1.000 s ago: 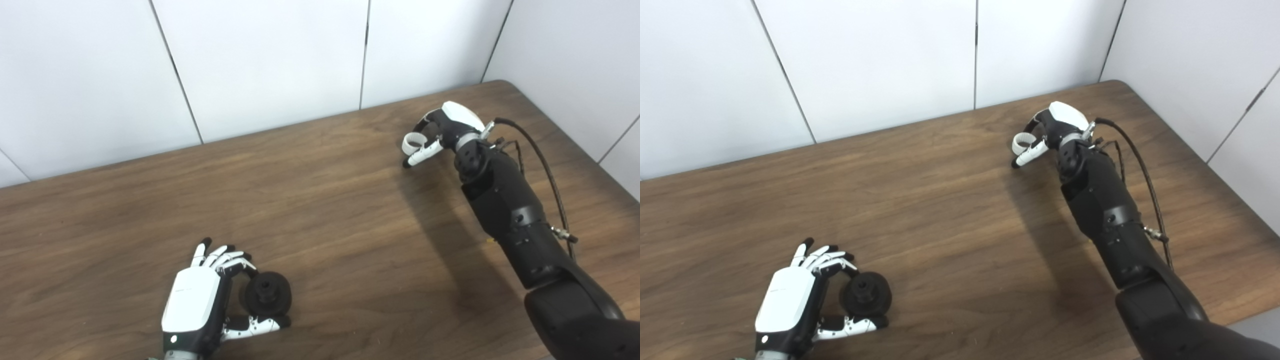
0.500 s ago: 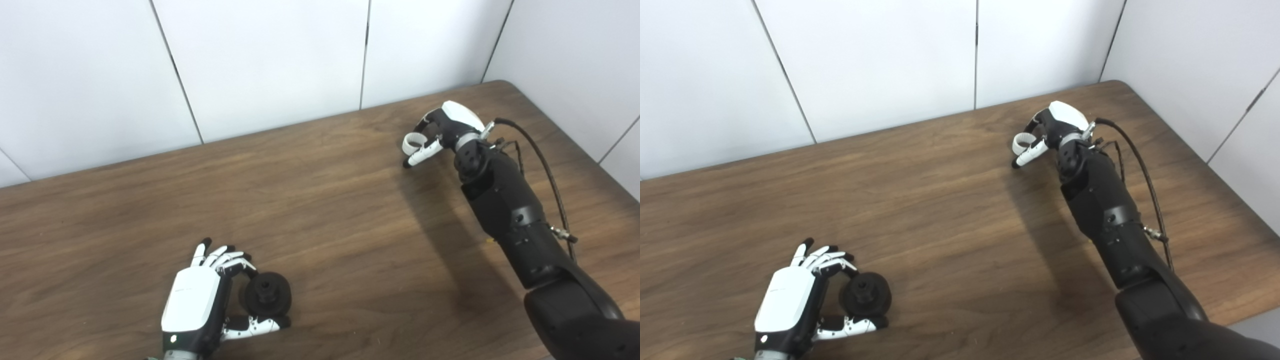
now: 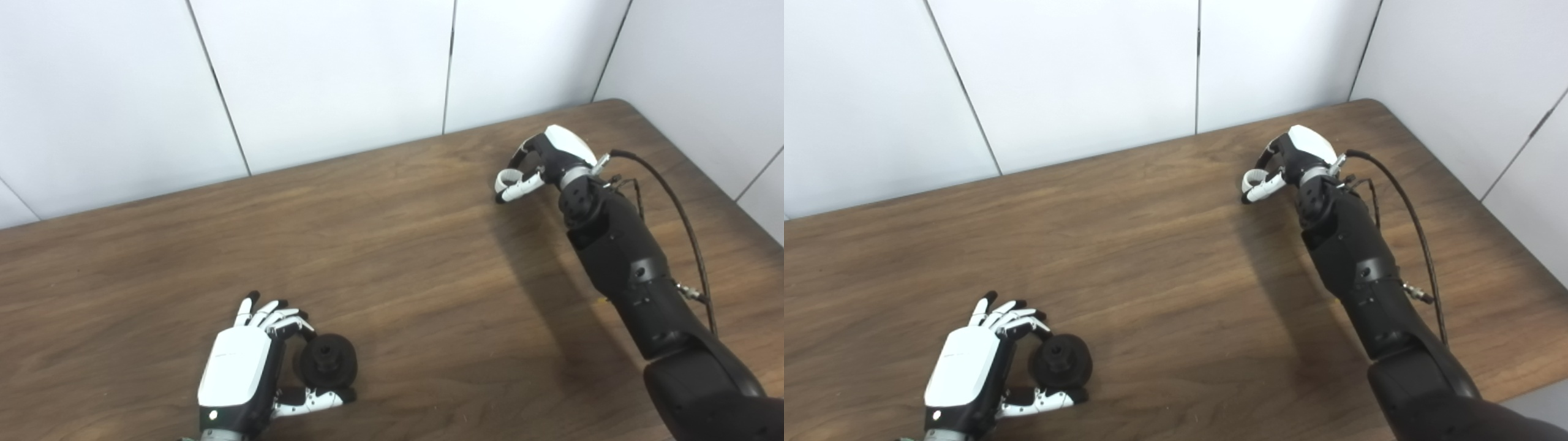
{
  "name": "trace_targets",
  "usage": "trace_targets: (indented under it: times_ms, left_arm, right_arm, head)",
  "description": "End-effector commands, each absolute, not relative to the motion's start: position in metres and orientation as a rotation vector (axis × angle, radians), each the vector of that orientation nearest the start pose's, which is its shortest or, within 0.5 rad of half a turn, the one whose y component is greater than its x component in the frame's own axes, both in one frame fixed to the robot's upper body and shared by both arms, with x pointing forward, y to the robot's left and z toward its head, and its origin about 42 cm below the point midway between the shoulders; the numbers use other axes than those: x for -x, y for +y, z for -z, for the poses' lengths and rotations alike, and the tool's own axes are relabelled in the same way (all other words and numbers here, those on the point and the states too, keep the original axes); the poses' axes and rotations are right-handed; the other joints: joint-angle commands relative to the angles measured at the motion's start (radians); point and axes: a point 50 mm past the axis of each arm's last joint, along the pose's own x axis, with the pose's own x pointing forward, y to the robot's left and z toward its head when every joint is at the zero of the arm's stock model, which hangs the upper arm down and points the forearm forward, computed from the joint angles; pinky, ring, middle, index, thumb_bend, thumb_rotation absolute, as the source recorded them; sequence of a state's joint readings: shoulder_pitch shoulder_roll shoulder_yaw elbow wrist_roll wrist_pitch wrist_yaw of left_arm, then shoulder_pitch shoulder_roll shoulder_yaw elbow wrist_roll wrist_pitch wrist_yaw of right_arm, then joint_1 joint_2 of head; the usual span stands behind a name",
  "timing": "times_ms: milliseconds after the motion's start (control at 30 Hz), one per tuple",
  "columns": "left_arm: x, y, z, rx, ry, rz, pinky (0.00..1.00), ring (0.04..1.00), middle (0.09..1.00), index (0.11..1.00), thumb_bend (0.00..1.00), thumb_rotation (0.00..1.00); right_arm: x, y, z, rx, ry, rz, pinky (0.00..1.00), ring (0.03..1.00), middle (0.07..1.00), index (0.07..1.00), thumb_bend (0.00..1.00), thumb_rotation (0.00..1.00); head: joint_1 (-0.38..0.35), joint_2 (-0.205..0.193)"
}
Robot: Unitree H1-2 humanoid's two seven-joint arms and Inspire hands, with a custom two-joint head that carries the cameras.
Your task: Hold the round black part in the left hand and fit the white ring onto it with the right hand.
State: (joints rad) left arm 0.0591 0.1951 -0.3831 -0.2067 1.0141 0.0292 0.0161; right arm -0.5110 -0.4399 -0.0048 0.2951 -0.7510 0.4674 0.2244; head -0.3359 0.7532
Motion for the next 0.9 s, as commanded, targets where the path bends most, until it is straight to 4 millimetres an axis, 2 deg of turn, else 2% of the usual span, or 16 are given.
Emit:
trace_targets:
  times_ms: [0,233,433,700,867]
  left_arm:
    - [-0.243,0.173,-0.123,-1.171,-0.269,0.263,1.00,0.861,0.742,0.484,0.52,0.05]
    - [-0.243,0.171,-0.122,-1.169,-0.266,0.265,1.00,0.862,0.743,0.484,0.52,0.05]
    - [-0.244,0.168,-0.122,-1.172,-0.262,0.270,1.00,0.859,0.744,0.484,0.52,0.05]
    - [-0.243,0.163,-0.121,-1.176,-0.262,0.277,1.00,0.859,0.742,0.484,0.52,0.05]
    - [-0.242,0.159,-0.121,-1.176,-0.260,0.277,1.00,0.863,0.746,0.484,0.52,0.05]
  right_arm:
    - [-0.437,-0.376,-0.227,1.090,0.296,0.243,1.00,0.954,0.815,0.487,0.52,0.13]
    - [-0.432,-0.370,-0.232,1.111,0.265,0.214,1.00,0.975,0.848,0.487,0.52,0.13]
    - [-0.417,-0.343,-0.249,1.114,0.136,0.134,1.00,0.977,0.854,0.487,0.52,0.13]
    - [-0.394,-0.310,-0.250,1.093,0.020,0.064,1.00,0.939,0.820,0.486,0.52,0.13]
    - [-0.371,-0.286,-0.256,1.100,-0.045,-0.015,0.94,0.944,0.822,0.486,0.52,0.13]
  head:
    - [-0.001,0.000]
    - [0.013,0.001]
    - [0.037,0.004]
    - [0.084,0.015]
    - [0.124,0.021]
